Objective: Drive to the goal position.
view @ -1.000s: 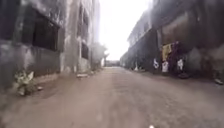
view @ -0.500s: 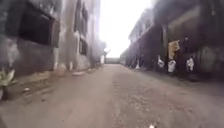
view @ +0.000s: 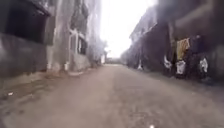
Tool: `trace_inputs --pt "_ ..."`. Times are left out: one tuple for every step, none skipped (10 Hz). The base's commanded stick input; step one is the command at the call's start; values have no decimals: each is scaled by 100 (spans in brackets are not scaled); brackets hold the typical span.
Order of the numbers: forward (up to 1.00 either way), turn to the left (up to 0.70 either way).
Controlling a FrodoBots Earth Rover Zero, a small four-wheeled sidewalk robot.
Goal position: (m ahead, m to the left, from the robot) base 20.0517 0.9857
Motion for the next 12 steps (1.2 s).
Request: trace_inputs --pt "100 0" --pt "100 0" --pt "100 0" --pt "100 0" --pt "100 0" --pt "100 0" --pt "100 0" --pt "100 0" --pt "100 0" --pt "100 0" --pt "100 0" --pt "100 0"
